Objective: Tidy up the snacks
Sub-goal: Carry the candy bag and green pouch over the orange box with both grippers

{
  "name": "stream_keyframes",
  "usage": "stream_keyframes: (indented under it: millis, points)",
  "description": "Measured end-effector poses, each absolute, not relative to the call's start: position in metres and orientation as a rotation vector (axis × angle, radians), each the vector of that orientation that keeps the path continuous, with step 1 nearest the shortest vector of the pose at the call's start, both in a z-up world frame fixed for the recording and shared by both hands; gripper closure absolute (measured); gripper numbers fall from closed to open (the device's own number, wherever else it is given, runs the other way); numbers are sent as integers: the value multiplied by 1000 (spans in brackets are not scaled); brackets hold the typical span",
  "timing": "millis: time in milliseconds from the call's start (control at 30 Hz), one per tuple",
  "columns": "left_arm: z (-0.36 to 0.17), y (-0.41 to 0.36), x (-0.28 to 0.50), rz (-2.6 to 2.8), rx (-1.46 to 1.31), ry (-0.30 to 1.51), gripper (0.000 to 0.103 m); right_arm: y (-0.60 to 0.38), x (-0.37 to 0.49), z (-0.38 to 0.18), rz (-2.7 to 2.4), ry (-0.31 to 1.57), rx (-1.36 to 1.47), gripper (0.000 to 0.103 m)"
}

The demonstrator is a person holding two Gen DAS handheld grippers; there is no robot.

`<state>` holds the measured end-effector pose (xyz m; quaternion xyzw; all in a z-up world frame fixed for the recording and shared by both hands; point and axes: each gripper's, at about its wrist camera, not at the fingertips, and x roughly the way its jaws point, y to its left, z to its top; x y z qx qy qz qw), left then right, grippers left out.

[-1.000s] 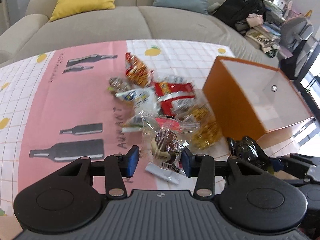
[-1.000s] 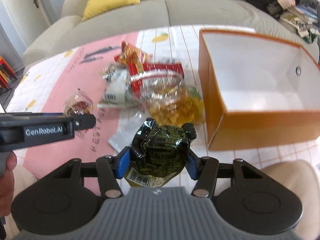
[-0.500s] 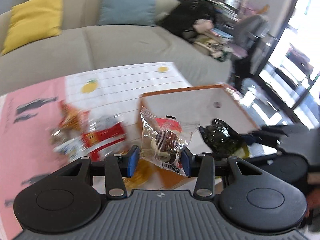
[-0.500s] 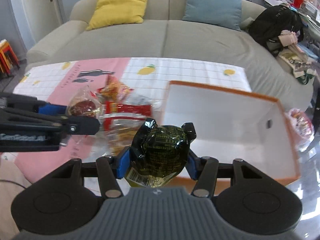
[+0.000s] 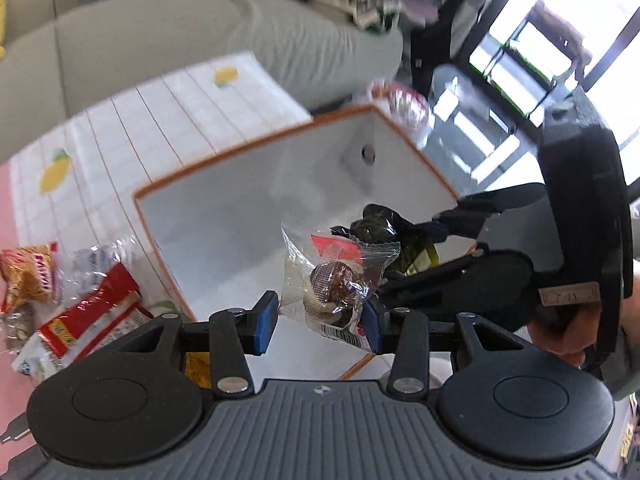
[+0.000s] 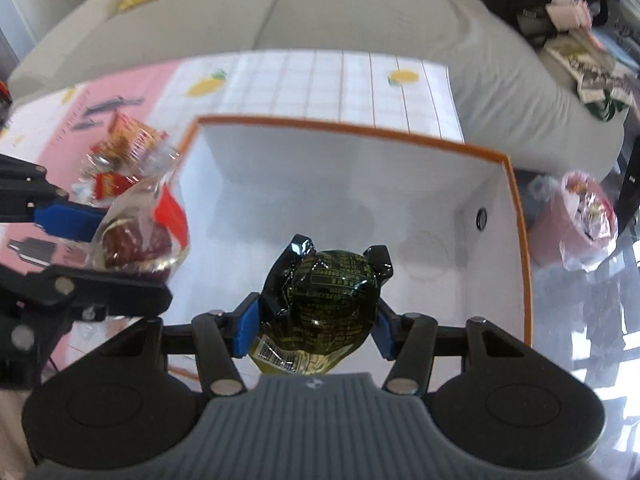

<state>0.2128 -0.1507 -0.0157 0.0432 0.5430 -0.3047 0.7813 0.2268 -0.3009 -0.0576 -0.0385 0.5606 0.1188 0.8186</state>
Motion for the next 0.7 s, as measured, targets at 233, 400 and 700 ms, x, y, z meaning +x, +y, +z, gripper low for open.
stream_keyframes:
  millis: [233,400,700]
  points:
    - [-48,-162,232,-650,178,1267,53,-300,246,-98,290,1297,-79,47]
    - [-63,-172,237,-635,258,1324,53,-299,252,-116,309,1367,-88,47]
    - [-82,-177,244,-601,336,1397,53,-295,252,-132,324,1431,-116,46]
